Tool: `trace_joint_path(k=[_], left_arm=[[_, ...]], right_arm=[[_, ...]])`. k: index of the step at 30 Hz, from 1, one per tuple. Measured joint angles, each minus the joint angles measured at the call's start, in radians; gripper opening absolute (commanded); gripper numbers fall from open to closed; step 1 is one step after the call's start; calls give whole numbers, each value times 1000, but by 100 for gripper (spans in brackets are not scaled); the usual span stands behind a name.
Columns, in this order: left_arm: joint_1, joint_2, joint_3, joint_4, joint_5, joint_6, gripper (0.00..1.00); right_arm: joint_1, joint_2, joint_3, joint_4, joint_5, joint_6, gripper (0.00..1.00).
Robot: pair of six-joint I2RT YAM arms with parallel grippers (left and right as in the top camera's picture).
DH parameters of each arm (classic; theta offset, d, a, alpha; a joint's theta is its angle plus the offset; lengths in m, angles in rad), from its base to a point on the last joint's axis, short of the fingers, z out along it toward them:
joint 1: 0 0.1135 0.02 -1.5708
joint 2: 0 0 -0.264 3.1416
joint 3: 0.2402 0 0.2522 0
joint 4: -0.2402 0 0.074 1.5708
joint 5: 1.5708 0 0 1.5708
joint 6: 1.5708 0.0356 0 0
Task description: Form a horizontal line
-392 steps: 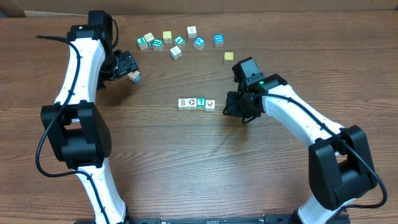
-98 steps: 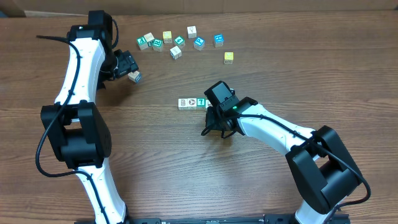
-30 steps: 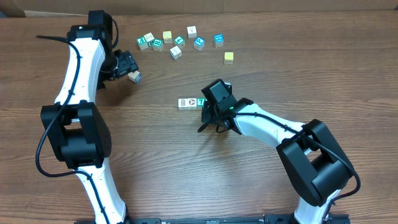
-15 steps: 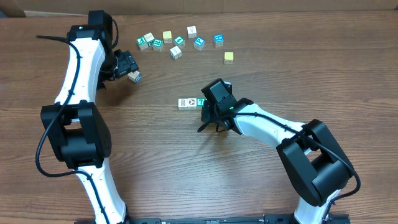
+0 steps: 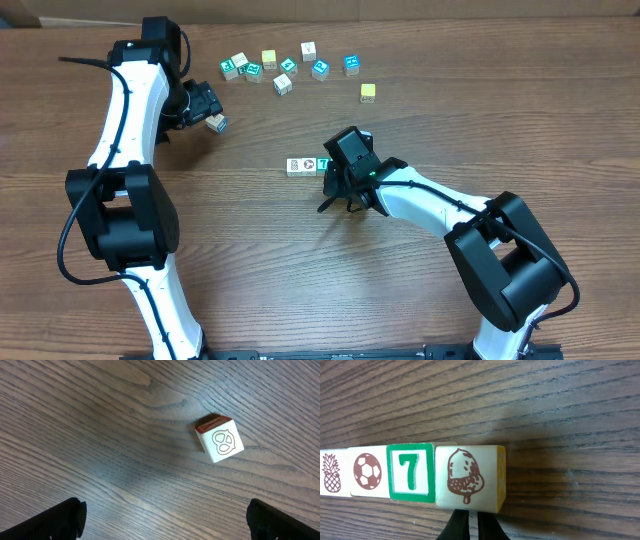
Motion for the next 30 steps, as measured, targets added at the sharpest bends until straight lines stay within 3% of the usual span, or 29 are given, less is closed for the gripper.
trace_joint_path(k=[19,30], left_arm=[[0,0,0,0,0,0,100],[0,0,0,0,0,0,100]], right_arm=[[0,0,0,-5,2,-1,4],[-2,-29,19,-177,39,-1,4]])
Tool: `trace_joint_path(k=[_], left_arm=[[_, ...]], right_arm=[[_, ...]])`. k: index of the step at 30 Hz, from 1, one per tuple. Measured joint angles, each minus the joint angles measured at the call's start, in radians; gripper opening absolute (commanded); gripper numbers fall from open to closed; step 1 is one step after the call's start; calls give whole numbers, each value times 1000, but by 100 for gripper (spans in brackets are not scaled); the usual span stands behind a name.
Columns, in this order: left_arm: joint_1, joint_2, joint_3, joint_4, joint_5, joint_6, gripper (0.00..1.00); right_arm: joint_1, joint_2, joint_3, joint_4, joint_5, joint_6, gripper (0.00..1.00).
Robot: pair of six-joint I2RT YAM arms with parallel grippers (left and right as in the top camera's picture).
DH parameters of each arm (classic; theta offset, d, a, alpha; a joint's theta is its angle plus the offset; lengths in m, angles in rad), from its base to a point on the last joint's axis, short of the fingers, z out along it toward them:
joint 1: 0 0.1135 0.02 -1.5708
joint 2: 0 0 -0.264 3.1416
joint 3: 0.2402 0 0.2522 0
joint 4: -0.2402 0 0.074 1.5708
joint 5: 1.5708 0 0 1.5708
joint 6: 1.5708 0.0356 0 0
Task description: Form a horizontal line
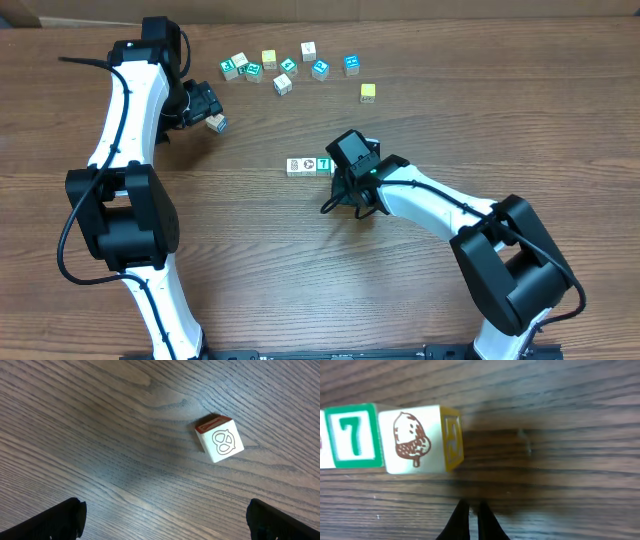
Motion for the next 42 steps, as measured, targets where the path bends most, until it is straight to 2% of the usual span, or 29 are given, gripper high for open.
trace_joint_path(k=[7,22,42], left_arm=[[0,0,0,0,0,0,100],[0,0,0,0,0,0,100],[0,0,0,0,0,0,100]], right_arm=[[-4,-13,2,2,-3,0,4],[-5,28,-17,128,-48,21,4],[-5,45,-17,175,-63,24,4]])
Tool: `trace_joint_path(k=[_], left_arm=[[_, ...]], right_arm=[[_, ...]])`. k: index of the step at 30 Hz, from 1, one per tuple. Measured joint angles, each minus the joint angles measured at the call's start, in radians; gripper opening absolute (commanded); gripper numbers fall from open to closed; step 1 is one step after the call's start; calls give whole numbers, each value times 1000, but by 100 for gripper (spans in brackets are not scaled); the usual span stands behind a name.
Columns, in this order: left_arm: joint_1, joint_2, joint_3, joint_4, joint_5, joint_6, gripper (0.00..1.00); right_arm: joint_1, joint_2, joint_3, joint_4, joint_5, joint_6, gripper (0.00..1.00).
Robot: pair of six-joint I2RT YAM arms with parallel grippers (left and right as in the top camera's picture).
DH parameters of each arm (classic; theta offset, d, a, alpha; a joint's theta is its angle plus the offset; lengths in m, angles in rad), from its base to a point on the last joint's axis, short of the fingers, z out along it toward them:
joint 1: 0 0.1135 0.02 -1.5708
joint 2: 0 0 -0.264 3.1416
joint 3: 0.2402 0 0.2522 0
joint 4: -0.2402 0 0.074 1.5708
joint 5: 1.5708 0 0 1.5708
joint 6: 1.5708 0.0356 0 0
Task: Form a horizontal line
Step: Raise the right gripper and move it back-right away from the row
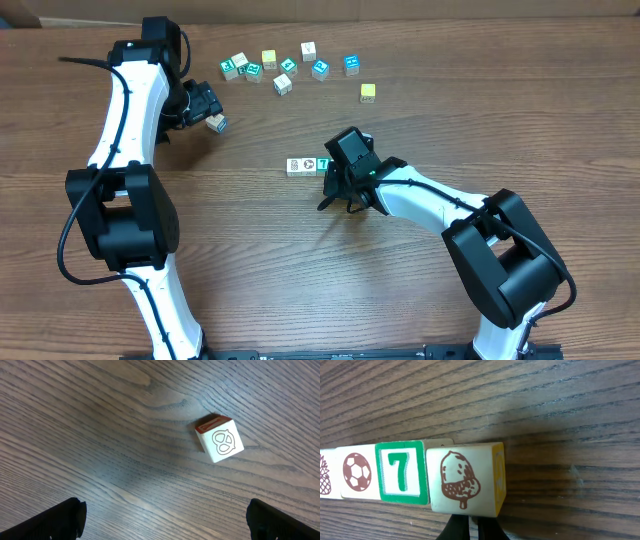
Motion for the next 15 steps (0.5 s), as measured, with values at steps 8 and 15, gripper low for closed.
trace_joint_path(k=[8,15], left_arm=[[0,0,0,0,0,0,100],[0,0,0,0,0,0,100]], right_arm=[[0,0,0,4,0,0,4],[0,4,0,14,1,0,4]])
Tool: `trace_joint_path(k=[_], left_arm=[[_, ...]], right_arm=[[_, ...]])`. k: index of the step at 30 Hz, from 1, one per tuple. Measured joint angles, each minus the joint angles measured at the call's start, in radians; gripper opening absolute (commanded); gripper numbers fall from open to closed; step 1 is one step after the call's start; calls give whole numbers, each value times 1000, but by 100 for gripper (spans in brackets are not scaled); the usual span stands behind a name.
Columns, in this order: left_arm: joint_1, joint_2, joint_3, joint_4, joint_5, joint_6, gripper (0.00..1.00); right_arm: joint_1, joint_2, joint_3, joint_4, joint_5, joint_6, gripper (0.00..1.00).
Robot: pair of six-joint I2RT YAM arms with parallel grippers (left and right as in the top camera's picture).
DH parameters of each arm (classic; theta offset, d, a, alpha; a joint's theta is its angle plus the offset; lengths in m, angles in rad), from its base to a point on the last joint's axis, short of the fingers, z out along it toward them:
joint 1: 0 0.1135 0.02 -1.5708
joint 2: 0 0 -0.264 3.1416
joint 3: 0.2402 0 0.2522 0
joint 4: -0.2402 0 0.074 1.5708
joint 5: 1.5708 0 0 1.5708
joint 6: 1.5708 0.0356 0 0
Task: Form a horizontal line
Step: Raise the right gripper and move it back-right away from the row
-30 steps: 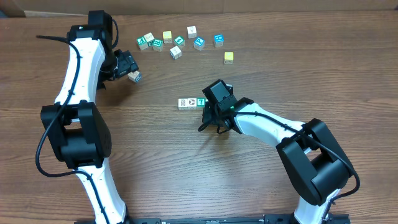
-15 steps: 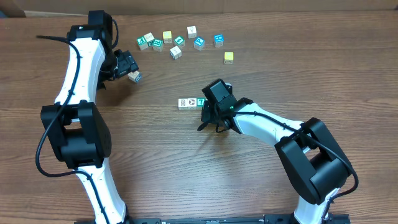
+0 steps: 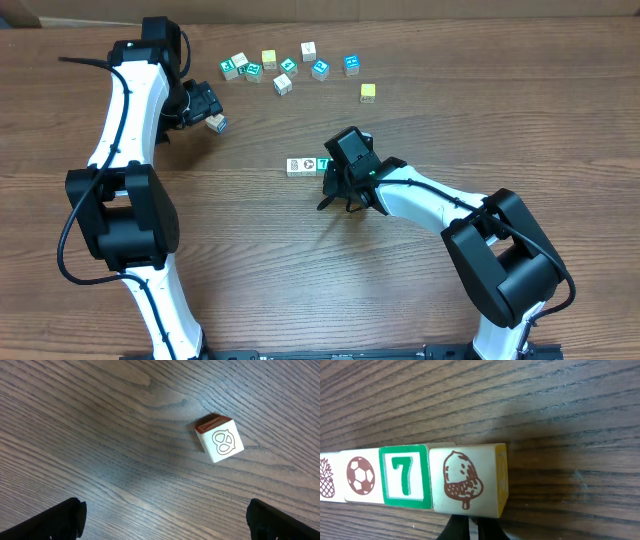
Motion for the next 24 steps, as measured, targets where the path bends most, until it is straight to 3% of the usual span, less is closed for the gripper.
trace_joint_path(k=[8,16,24], left_arm=[[0,0,0,0,0,0,100],[0,0,0,0,0,0,100],[0,0,0,0,0,0,100]], right_arm=[[0,0,1,-8,-1,0,4],[-5,-16,25,-141,14,-1,4],[-88,-23,25,-164,21,1,4]])
